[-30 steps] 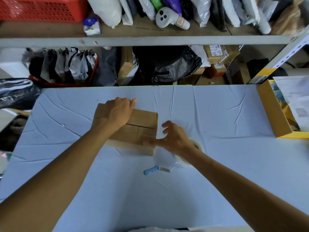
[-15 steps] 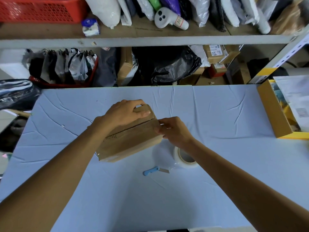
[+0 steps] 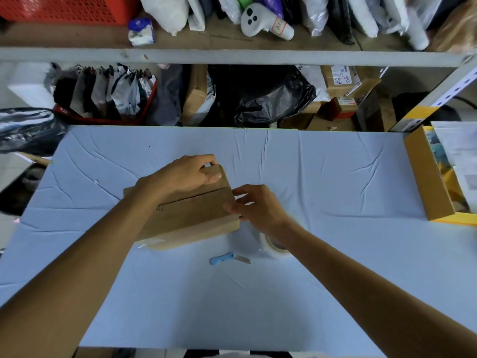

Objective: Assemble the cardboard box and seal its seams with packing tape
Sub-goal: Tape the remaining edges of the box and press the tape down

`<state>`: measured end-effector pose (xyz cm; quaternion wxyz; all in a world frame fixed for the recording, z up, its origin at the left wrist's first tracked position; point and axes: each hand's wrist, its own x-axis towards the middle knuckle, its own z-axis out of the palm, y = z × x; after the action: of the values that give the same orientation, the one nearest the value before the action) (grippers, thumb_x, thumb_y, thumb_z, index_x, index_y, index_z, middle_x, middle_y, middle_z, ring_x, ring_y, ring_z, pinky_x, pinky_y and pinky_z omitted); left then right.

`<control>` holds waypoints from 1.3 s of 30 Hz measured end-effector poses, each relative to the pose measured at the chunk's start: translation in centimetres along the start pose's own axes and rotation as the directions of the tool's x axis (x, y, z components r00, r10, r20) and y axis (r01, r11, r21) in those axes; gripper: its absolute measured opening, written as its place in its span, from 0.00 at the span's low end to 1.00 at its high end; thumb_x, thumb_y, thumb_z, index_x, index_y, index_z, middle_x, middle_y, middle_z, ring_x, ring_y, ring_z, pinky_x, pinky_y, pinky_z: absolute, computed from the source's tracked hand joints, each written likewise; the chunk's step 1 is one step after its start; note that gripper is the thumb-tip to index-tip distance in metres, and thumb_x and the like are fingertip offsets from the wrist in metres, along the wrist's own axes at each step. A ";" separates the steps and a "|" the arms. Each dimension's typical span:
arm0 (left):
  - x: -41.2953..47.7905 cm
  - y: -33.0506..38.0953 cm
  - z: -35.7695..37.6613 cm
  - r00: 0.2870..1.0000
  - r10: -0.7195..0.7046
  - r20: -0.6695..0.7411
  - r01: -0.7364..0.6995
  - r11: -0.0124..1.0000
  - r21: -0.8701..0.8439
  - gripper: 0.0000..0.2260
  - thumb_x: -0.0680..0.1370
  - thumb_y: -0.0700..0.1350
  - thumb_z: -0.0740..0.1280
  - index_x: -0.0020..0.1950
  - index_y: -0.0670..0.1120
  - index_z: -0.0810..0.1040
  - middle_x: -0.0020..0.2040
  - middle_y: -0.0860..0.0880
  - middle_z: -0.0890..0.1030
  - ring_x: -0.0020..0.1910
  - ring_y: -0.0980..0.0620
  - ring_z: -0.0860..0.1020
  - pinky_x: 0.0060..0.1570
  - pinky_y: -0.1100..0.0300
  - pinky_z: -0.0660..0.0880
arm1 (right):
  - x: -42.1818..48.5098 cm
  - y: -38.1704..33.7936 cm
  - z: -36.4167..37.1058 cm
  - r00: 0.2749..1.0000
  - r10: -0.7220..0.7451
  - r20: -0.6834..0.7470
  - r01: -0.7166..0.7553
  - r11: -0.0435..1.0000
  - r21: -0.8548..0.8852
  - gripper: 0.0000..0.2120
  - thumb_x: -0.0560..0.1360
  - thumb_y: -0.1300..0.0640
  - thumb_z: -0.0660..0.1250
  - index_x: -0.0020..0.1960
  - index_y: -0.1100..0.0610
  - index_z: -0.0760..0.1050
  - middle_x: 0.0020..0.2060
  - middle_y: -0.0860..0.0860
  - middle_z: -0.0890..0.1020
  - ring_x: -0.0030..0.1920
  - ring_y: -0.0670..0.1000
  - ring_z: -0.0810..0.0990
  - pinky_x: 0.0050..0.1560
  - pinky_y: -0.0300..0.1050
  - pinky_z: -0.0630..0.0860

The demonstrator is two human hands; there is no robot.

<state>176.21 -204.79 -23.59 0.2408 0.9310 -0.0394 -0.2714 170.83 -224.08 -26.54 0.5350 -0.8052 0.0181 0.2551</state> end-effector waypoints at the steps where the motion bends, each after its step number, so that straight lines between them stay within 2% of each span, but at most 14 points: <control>1: 0.1 0.1 0.0 1.000 -0.008 0.012 0.009 1.000 -0.011 0.09 0.78 0.55 0.64 0.55 0.54 0.72 0.55 0.49 0.77 0.52 0.47 0.76 0.49 0.52 0.72 | 0.1 0.2 -0.2 1.000 0.004 0.014 -0.004 1.000 0.015 0.18 0.68 0.49 0.76 0.55 0.55 0.80 0.44 0.56 0.84 0.46 0.59 0.83 0.50 0.60 0.80; 4: 0.6 0.5 0.2 0.999 -0.038 0.004 0.038 0.999 -0.020 0.09 0.79 0.51 0.64 0.54 0.48 0.72 0.51 0.49 0.77 0.50 0.48 0.75 0.48 0.52 0.70 | 0.3 0.4 -0.7 0.998 -0.002 0.056 0.000 0.999 0.041 0.19 0.66 0.50 0.78 0.53 0.55 0.80 0.43 0.56 0.85 0.46 0.60 0.84 0.51 0.61 0.80; 9: 0.8 0.6 0.4 0.999 -0.043 0.008 0.043 0.998 -0.037 0.06 0.79 0.50 0.63 0.50 0.48 0.71 0.46 0.50 0.76 0.45 0.49 0.74 0.45 0.54 0.68 | 0.7 0.4 -1.3 0.995 -0.008 0.095 0.012 0.999 -0.046 0.20 0.67 0.44 0.76 0.52 0.56 0.81 0.42 0.50 0.84 0.45 0.53 0.84 0.52 0.53 0.80; 12: 1.0 0.6 0.0 0.998 -0.023 0.052 0.024 1.000 -0.019 0.06 0.79 0.49 0.64 0.51 0.48 0.70 0.47 0.50 0.75 0.46 0.49 0.73 0.46 0.55 0.68 | 0.8 1.9 -2.2 1.000 -0.014 0.006 0.014 0.999 -0.049 0.20 0.72 0.42 0.70 0.44 0.61 0.80 0.38 0.55 0.85 0.42 0.54 0.84 0.51 0.57 0.80; 15: 1.3 0.7 -0.4 0.997 -0.017 0.078 0.016 1.000 0.013 0.06 0.79 0.49 0.64 0.52 0.49 0.69 0.52 0.48 0.75 0.50 0.48 0.73 0.50 0.53 0.69 | 0.6 4.6 -3.3 0.996 0.037 -0.086 -0.051 0.985 -0.166 0.14 0.74 0.49 0.68 0.42 0.61 0.77 0.37 0.54 0.83 0.42 0.55 0.82 0.49 0.53 0.79; 17: 1.6 0.8 -0.4 0.996 -0.020 0.081 0.018 1.000 0.024 0.07 0.79 0.50 0.63 0.53 0.49 0.70 0.55 0.47 0.75 0.52 0.47 0.73 0.54 0.51 0.69 | 0.1 6.5 -3.7 0.993 0.095 -0.074 -0.116 0.921 -0.373 0.09 0.71 0.52 0.71 0.45 0.56 0.77 0.40 0.51 0.81 0.44 0.54 0.80 0.46 0.46 0.76; 19: 1.6 0.8 -0.3 0.997 -0.009 0.076 0.008 1.000 0.013 0.10 0.79 0.49 0.63 0.59 0.49 0.70 0.59 0.48 0.74 0.57 0.47 0.73 0.59 0.50 0.70 | -0.5 8.1 -3.8 0.986 0.162 -0.023 -0.148 0.816 -0.559 0.16 0.66 0.50 0.74 0.50 0.53 0.76 0.47 0.50 0.80 0.49 0.54 0.79 0.46 0.44 0.75; 21: 1.4 0.9 -0.1 0.998 0.011 0.062 -0.010 1.000 -0.016 0.14 0.79 0.47 0.63 0.65 0.50 0.69 0.62 0.49 0.72 0.61 0.47 0.72 0.62 0.48 0.70 | -0.9 9.5 -3.8 0.980 0.173 0.100 -0.051 0.700 -0.712 0.24 0.64 0.48 0.76 0.56 0.55 0.74 0.52 0.49 0.78 0.54 0.54 0.78 0.47 0.42 0.72; 23: 1.3 0.9 0.0 0.998 0.037 0.052 -0.035 0.998 -0.043 0.15 0.80 0.46 0.63 0.66 0.52 0.69 0.64 0.49 0.71 0.63 0.48 0.71 0.63 0.49 0.69 | -1.4 10.6 -3.5 0.955 0.216 0.206 0.035 0.603 -0.797 0.27 0.66 0.48 0.76 0.59 0.57 0.72 0.54 0.51 0.76 0.57 0.54 0.76 0.48 0.42 0.70; 27: 1.2 0.8 -0.1 0.997 0.059 0.054 -0.057 0.998 -0.036 0.15 0.80 0.47 0.63 0.66 0.53 0.71 0.64 0.50 0.72 0.64 0.50 0.70 0.62 0.53 0.69 | -1.6 11.3 -3.4 0.956 0.184 0.229 0.118 0.474 -0.873 0.22 0.72 0.54 0.70 0.64 0.57 0.71 0.62 0.52 0.76 0.62 0.54 0.75 0.48 0.41 0.68; 29: 1.1 1.0 -0.4 0.997 0.066 0.045 -0.064 0.997 -0.038 0.15 0.79 0.47 0.64 0.65 0.53 0.71 0.63 0.50 0.73 0.63 0.51 0.71 0.62 0.52 0.70 | -1.3 10.6 -4.0 0.957 0.158 0.243 0.138 0.489 -0.861 0.23 0.74 0.53 0.68 0.68 0.55 0.70 0.66 0.52 0.74 0.65 0.55 0.73 0.56 0.43 0.70; 31: 1.0 1.4 -0.6 0.995 0.099 0.014 -0.098 0.994 -0.047 0.15 0.77 0.45 0.67 0.64 0.52 0.73 0.61 0.50 0.75 0.61 0.51 0.73 0.62 0.52 0.71 | -0.9 9.3 -4.8 0.966 0.111 0.233 0.128 0.578 -0.806 0.23 0.74 0.51 0.69 0.67 0.55 0.70 0.64 0.53 0.74 0.65 0.56 0.72 0.58 0.45 0.69; 35: 1.1 3.3 -0.7 0.976 0.186 -0.115 -0.195 0.978 -0.075 0.15 0.75 0.46 0.70 0.62 0.49 0.75 0.60 0.51 0.78 0.61 0.53 0.74 0.59 0.59 0.70 | -0.2 4.3 -6.2 0.996 0.003 0.094 0.058 0.772 -0.633 0.15 0.72 0.54 0.72 0.55 0.59 0.75 0.48 0.50 0.71 0.50 0.51 0.71 0.39 0.38 0.64; 39: 1.4 5.9 -1.1 0.972 0.193 -0.135 -0.214 0.964 -0.161 0.18 0.76 0.56 0.67 0.63 0.50 0.74 0.62 0.51 0.77 0.60 0.53 0.75 0.62 0.54 0.72 | 0.4 -0.5 -7.5 1.000 -0.010 -0.027 -0.004 0.881 -0.473 0.20 0.72 0.55 0.71 0.62 0.59 0.74 0.51 0.53 0.72 0.48 0.53 0.71 0.35 0.38 0.63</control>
<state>178.31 -209.81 -20.66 0.3498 0.9118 -0.0968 -0.1920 174.24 -230.28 -24.09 0.3225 -0.9150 -0.0382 0.2392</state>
